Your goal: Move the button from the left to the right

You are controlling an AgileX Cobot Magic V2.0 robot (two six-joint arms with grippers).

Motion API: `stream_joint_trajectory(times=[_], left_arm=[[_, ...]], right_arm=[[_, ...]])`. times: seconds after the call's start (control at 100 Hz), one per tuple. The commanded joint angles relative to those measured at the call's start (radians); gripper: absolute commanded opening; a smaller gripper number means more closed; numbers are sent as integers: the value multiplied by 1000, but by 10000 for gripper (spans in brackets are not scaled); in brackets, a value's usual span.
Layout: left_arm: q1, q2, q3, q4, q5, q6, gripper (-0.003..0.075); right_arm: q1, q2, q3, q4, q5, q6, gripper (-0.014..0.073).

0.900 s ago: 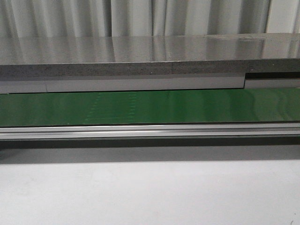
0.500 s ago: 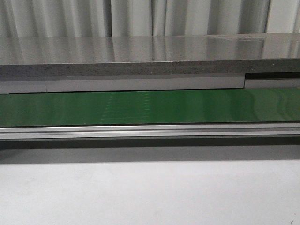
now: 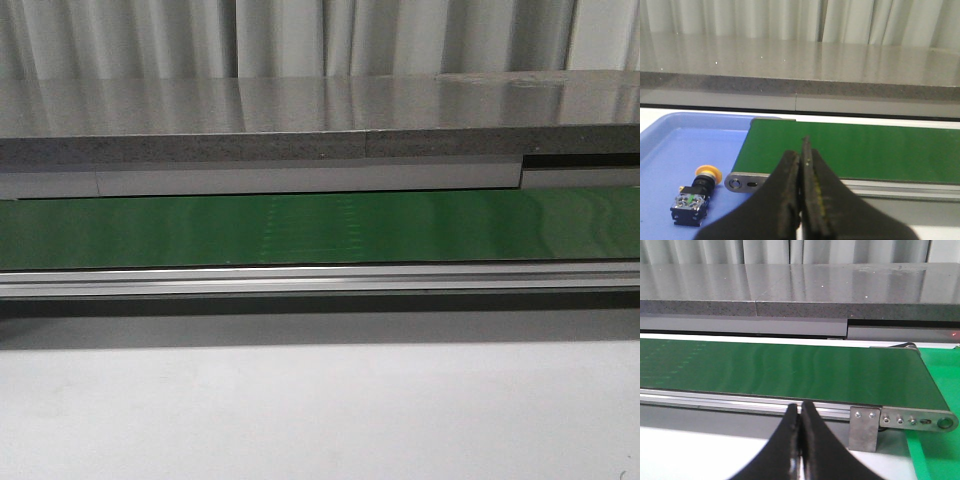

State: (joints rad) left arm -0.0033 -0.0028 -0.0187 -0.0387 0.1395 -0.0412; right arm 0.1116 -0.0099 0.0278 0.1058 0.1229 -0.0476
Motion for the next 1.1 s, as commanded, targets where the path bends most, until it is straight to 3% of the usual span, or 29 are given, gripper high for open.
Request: stream_joint_trajectory(times=[0.0,0.17,0.53,1.09], left_arm=[[1,34,-75,-24,-31,-8,-19],[1,152,-203,-24,54,-8,-19],[1,463,-531,60,376,-8,-19],[1,543,-567,21,361,-8,-18]], right_arm=[[-3,-12,-18,-8,-84,-5,-67],[-3,-12,-18,-8,-84,-5,-67],[-3,-12,-18,-8,-84,-5,-67],[-3,-12,-18,-8,-84,-5,-67]])
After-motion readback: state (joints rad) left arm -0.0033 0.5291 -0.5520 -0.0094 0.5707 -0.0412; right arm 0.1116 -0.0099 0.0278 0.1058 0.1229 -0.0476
